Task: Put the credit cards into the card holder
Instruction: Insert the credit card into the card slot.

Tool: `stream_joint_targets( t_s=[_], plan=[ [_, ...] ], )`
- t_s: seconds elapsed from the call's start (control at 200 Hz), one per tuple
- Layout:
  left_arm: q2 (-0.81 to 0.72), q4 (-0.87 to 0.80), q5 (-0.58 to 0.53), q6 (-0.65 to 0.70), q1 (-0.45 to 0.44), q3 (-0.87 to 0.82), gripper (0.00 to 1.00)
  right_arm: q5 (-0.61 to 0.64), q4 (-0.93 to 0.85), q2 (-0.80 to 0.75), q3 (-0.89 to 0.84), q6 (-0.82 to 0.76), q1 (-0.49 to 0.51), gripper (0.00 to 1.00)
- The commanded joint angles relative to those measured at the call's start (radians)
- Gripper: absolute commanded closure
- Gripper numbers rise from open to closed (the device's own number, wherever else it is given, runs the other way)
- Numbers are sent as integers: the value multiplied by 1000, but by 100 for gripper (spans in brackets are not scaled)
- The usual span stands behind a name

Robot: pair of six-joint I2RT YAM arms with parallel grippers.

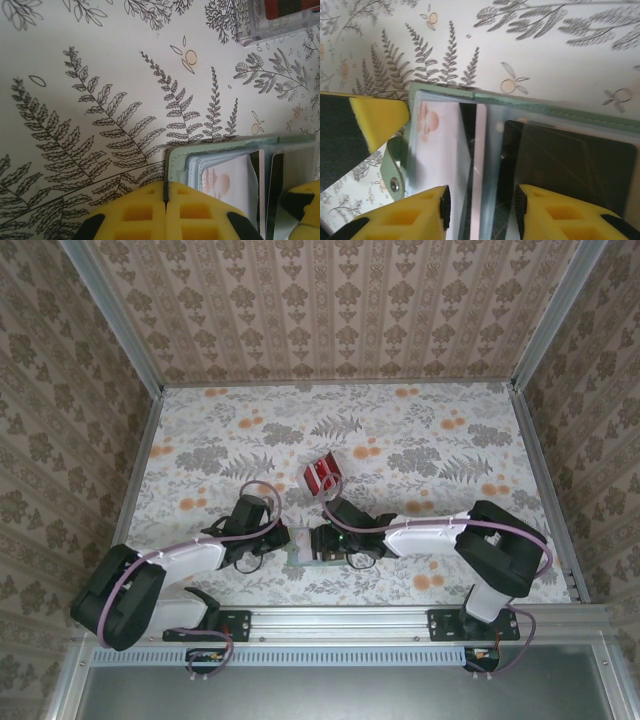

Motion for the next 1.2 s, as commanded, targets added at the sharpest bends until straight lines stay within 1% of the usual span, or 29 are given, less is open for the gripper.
stream_joint_targets(
  t_s=[0.0,0.045,0.135,0.195,0.28,0.42,0.665,0.845,1.055,1.195],
  plan=[
    [33,-89,15,5,-12,-9,100,6,-139,-33,29,-89,-22,60],
    [34,-86,14,3,-12,-9,100,-5,-144,-40,33,-101,-21,64],
    [36,-79,14,1,-12,-13,100,-35,-168,-31,63,-128,-19,78],
    [36,-78,13,-1,-12,-13,100,-8,-219,-17,96,-154,-5,85],
    [35,-77,14,-1,-12,-14,100,9,-261,5,127,-177,2,90],
    [36,-75,15,-2,-12,-16,100,-1,-289,46,162,-195,7,91],
    [39,-65,15,-4,-14,-19,100,-29,-289,143,207,-189,24,92],
    [42,-48,16,-13,-15,-30,100,-29,-296,172,245,-206,47,92],
    [41,-45,18,-17,-17,-26,100,-25,-312,171,254,-208,48,92],
    [22,-82,0,-2,-17,-20,100,-7,-325,133,205,-212,19,92]
  ],
)
